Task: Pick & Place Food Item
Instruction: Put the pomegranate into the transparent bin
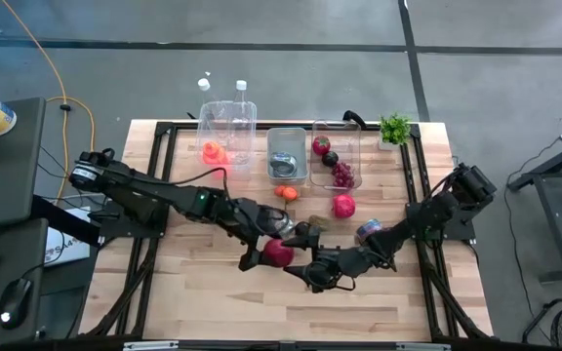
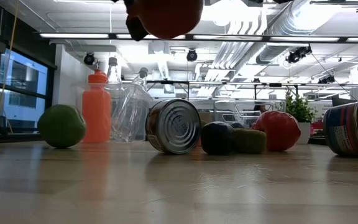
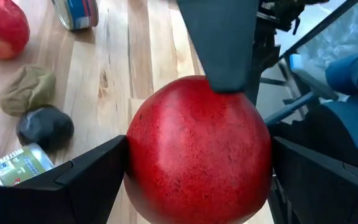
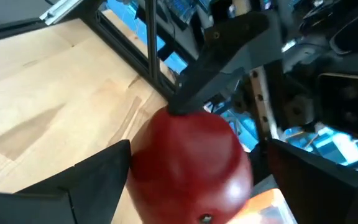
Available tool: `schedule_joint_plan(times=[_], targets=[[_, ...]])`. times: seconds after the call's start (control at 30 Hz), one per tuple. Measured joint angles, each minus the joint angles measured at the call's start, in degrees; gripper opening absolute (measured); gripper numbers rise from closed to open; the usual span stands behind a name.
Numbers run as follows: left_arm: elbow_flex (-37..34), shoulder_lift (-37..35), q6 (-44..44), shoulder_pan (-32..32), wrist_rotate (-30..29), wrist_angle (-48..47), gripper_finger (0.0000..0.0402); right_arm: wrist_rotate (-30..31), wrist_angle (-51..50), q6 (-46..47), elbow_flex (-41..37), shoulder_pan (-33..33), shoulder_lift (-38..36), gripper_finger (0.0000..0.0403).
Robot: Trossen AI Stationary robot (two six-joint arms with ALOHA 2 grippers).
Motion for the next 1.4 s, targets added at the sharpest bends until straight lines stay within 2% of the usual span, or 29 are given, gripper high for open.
schedule_joint_plan(times=[0.23, 0.63, 0.87, 1.03, 1.23, 1.4], targets=[[0.0, 0.0, -0.4, 3.7, 5.6, 0.6, 0.037, 0.0, -4.3, 5.5, 0.1, -1.8, -0.1, 0.0358], [-0.2, 0.0, -1.2, 4.3, 7.0, 0.7, 0.037, -9.3, -4.9, 5.9, 0.1, -4.8, -0.2, 0.0358], [0.2, -0.6, -1.3, 4.4, 6.5, 3.3, 0.037, -10.8, -6.7, 6.8, -0.1, -6.2, 0.2, 0.0355], [0.1, -0.3, -1.2, 4.3, 6.5, 3.6, 0.037, -12.1, -8.2, 10.2, 0.0, -7.2, 0.0, 0.0315], [0.1, -0.3, -1.2, 4.3, 6.9, 2.7, 0.037, -10.2, -8.4, 10.5, 0.0, -6.9, 0.0, 0.0237], [0.1, -0.3, 0.8, 4.1, 7.2, 1.4, 0.037, -7.9, -8.7, 14.7, 0.0, -5.1, 0.0, 0.0198]])
